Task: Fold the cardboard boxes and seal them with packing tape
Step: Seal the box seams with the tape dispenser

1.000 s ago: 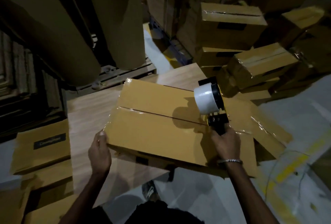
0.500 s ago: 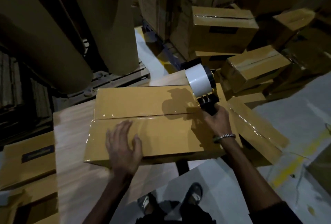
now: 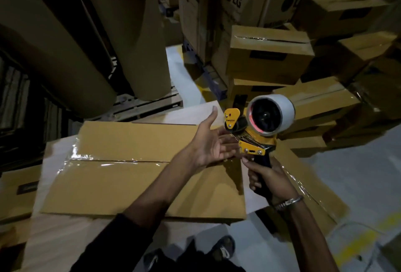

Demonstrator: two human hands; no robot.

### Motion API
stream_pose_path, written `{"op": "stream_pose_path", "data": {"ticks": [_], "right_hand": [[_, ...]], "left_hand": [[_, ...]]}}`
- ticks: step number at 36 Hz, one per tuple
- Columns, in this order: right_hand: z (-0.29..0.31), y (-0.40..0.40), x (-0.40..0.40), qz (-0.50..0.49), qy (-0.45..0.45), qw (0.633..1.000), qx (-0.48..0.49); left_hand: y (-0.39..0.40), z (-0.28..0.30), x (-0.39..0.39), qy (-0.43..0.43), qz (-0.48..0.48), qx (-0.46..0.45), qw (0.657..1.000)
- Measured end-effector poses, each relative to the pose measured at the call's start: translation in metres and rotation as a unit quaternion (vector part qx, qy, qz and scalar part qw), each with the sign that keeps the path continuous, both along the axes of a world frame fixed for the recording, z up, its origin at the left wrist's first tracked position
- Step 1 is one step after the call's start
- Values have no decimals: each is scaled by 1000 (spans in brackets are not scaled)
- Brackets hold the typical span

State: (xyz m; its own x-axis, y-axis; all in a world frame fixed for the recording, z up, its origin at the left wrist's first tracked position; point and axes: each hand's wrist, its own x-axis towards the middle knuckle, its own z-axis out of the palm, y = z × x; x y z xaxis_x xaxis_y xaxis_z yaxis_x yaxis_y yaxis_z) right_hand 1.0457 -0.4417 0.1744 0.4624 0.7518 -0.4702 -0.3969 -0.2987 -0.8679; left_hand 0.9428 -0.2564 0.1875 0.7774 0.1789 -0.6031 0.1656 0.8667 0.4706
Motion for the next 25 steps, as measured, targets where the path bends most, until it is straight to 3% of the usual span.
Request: {"op": "stream_pose_path", "data": {"ticks": [11,25], "right_hand": [[-4,-18,53,39,26,999,10],[6,-9,40,-2,7,1000,3]], "left_hand": [[-3,-20,33,-46,48,-97,993],[46,-27,36,-21,-17,-127,992]]}}
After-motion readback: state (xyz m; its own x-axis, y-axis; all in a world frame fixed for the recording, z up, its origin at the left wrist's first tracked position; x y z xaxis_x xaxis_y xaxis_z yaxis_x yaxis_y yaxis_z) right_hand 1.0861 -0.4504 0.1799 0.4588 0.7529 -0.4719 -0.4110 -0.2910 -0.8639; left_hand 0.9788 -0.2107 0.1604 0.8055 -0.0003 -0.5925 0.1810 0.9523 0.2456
